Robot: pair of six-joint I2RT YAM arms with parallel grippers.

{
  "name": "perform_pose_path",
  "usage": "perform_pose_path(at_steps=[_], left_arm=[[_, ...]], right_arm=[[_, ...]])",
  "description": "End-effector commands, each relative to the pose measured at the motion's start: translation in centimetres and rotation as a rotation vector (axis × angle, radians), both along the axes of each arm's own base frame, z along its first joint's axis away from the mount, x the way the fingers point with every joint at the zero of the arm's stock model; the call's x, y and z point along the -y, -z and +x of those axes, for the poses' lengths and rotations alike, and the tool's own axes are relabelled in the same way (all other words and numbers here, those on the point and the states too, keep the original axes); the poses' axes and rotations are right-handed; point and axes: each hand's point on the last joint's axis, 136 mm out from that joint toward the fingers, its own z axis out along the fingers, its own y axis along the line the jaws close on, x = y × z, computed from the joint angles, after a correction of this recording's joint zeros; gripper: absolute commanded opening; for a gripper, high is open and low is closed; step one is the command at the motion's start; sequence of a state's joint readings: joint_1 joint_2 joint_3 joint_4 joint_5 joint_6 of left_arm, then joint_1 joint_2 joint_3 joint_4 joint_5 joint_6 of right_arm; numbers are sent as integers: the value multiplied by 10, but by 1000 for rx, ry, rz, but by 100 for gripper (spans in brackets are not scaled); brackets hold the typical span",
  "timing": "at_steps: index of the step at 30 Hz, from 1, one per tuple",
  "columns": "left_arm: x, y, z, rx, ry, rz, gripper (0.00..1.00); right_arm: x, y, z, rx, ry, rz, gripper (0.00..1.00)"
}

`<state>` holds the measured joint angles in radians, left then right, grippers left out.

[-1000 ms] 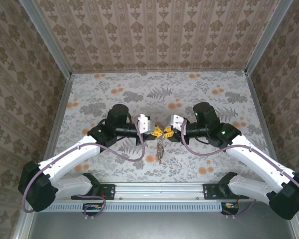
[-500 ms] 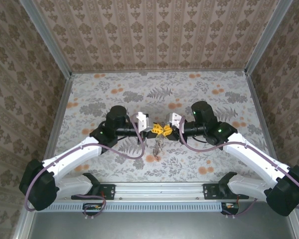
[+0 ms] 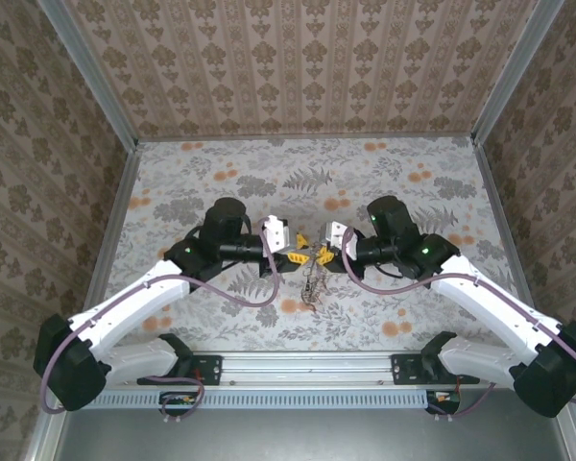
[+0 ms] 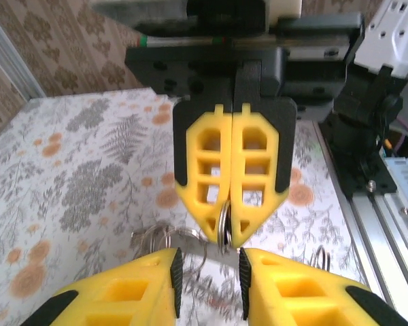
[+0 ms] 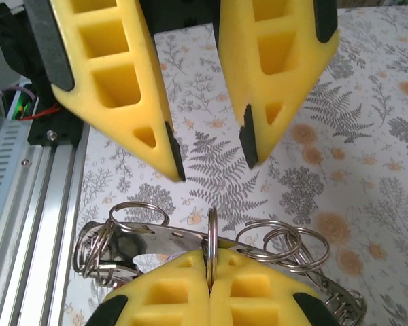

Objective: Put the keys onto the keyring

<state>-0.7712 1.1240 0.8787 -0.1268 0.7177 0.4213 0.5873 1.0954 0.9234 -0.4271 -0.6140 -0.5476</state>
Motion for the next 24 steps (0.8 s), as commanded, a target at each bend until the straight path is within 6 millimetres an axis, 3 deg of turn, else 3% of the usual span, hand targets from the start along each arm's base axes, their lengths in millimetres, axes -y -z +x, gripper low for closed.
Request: perform_pose_path(at_steps=[1, 13, 24], left_arm=[[-11, 20, -1, -25, -9, 151, 30], [10, 10, 3, -111, 1, 135, 34], [21, 18, -8, -139, 85, 136, 23]], right_arm=[[2, -8, 0, 48, -21, -53, 0], [-10, 1, 4, 75, -25, -144, 0], [-15, -9, 5, 91, -9, -77, 0]])
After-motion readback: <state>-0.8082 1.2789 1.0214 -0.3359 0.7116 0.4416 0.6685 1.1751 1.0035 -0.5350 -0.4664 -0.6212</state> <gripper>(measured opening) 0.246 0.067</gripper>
